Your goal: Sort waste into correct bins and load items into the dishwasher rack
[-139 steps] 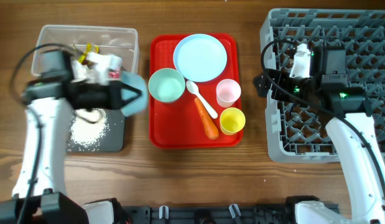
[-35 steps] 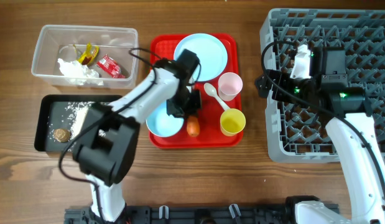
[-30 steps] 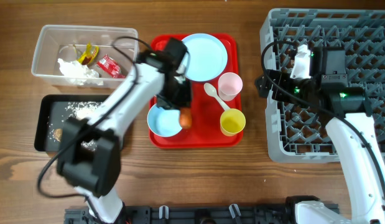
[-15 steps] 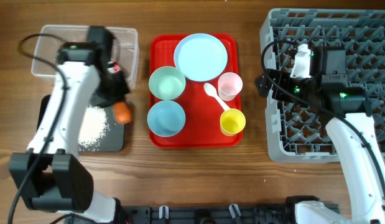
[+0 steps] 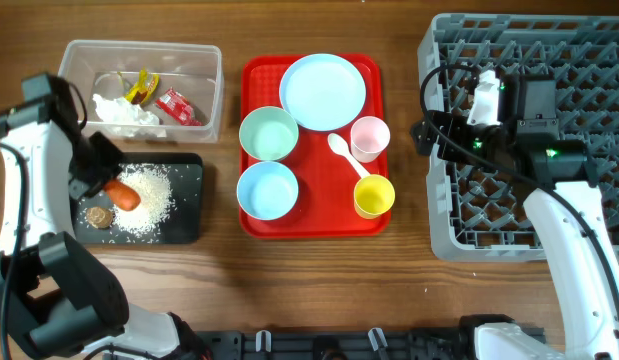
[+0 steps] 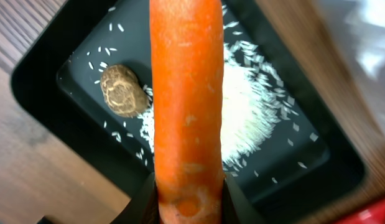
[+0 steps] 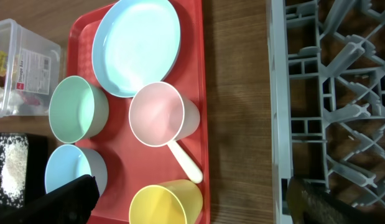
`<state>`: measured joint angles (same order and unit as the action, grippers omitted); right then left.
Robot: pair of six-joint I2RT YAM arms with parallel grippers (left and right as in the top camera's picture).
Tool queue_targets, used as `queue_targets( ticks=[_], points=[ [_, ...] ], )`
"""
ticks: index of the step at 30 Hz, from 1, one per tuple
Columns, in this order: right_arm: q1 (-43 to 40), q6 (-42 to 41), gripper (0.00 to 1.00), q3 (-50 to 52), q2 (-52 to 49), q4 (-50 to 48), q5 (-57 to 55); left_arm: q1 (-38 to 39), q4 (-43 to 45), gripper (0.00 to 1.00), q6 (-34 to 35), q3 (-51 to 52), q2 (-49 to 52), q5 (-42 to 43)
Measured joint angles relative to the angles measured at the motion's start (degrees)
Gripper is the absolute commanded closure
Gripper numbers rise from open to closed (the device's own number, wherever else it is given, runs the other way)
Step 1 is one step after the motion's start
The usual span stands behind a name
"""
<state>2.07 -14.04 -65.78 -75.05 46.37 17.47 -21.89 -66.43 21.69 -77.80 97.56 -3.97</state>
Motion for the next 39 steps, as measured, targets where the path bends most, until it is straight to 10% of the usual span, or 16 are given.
queue_targets(
  ticks=[15, 29, 39],
  points=[
    [0.0, 0.0, 0.00, 0.0, 0.0, 0.4, 0.0, -2.6, 25.4, 0.80, 6.7, 21.1, -0.1, 8.6],
    [0.0, 0.0, 0.00, 0.0, 0.0, 0.9, 0.0, -2.6, 25.9, 0.44, 8.6, 22.1, -0.2, 10.3],
    [0.0, 0.0, 0.00, 0.0, 0.0, 1.0, 0.0, -1.4, 19.7, 0.35, 0.9, 14.1, -8.6, 18.6]
  ],
)
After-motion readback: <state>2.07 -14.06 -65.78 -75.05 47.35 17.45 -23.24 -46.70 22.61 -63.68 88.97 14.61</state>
